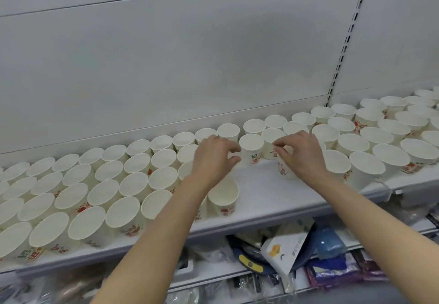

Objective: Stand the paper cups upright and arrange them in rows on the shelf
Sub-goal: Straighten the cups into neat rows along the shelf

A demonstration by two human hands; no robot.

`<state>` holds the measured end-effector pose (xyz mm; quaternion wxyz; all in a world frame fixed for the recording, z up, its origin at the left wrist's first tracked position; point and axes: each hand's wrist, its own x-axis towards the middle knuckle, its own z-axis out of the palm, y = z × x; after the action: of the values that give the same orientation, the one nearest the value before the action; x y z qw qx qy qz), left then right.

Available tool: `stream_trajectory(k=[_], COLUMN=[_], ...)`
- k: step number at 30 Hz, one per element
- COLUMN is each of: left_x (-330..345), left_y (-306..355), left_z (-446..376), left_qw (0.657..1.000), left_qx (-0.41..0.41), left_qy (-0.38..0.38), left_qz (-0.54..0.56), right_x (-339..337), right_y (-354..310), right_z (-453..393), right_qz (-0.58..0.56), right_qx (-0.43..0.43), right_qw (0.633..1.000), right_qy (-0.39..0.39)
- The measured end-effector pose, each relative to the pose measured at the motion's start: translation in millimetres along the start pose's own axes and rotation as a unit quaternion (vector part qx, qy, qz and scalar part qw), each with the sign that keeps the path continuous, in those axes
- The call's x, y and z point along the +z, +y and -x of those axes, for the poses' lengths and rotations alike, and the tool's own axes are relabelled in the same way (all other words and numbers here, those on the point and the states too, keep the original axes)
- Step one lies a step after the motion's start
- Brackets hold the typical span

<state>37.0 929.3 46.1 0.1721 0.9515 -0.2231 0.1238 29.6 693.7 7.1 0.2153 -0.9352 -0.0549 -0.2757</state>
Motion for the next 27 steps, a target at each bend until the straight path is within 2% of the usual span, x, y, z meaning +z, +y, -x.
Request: stream_trajectory(k=[4, 6, 11, 14, 16, 20, 24, 27], left_x=[32, 41, 37, 29, 25, 18, 19, 26], left_y=[24, 29, 24, 24, 26, 13, -9, -15], left_z=[-46, -55, -37, -21, -14, -26, -58, -82], left_qw=[0.99, 0.984, 0.985, 0.985, 0.99, 0.994, 0.989, 0.988], left_qx=[0.019, 0.01, -0.013, -0.008, -0.02, -0.089, -0.146, -0.146], left_qy=[-0.084, -0.101, -0.107, -0.113, -0.115, -0.055, 0.005, 0.008], left_qz=[-0.114, -0.146, -0.137, -0.128, -0.082, 0.011, -0.02, -0.049], right_x=[3, 8, 17, 21, 22, 18, 16, 16], right_y=[16, 20, 23, 24, 21, 11, 4, 4], right_z=[-27, -39, -51, -49, -46, -39, -26, -37], right_qz=[0.01, 0.023, 0.075, 0.076, 0.072, 0.046, 0.044, 0.009], right_qx=[-0.026, -0.055, -0.097, -0.108, -0.116, -0.132, -0.134, -0.105], right_qw=[0.999, 0.997, 0.981, 0.978, 0.978, 0.979, 0.974, 0.987], right_qy=[-0.025, -0.046, -0.15, -0.162, -0.16, -0.15, -0.175, -0.118])
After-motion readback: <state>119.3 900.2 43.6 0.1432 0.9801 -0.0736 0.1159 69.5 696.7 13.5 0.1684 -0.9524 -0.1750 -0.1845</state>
